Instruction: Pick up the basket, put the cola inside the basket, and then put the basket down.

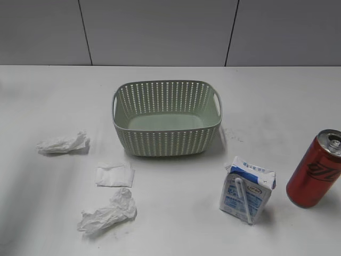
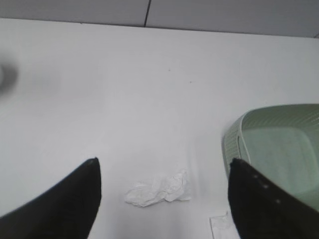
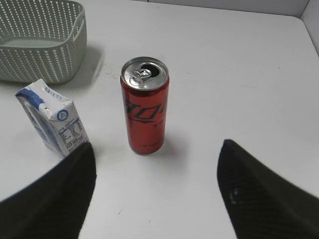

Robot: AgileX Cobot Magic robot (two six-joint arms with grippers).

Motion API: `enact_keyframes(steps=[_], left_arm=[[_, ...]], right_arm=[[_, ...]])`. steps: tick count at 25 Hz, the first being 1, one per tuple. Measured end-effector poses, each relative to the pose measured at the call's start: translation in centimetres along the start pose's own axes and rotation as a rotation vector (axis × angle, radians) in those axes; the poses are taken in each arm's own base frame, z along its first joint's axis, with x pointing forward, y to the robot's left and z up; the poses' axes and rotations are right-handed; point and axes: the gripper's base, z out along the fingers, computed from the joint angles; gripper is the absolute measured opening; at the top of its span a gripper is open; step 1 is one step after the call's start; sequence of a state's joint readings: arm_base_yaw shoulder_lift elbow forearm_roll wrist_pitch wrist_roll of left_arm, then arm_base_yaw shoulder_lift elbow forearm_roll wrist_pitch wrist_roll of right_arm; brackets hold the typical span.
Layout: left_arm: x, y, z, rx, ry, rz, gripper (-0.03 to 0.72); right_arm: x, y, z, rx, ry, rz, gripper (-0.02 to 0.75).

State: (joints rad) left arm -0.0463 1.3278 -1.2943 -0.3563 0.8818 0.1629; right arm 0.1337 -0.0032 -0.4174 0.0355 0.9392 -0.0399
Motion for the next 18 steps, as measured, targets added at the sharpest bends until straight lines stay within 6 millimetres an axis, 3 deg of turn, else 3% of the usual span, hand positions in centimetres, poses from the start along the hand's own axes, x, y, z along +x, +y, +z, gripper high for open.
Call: enact_keyframes(steps=[3,7,18], left_arm=[[-1.1,-0.7,2.7,0.035,0.092,0.020,0.595],[-1.7,-3.1,6.4,0.076,0.176,0.040,0.593],[1.4,-10.7,17.5,0.046,0.456,0.038,0.591]], right_arm=[[0.0,0.0,0.0,0.000,0.000,0.000,0.572],[0.0,0.0,0.0,0.000,0.000,0.000,0.572],[0.0,0.0,0.0,-0.001,0.000,0.001,0.572]])
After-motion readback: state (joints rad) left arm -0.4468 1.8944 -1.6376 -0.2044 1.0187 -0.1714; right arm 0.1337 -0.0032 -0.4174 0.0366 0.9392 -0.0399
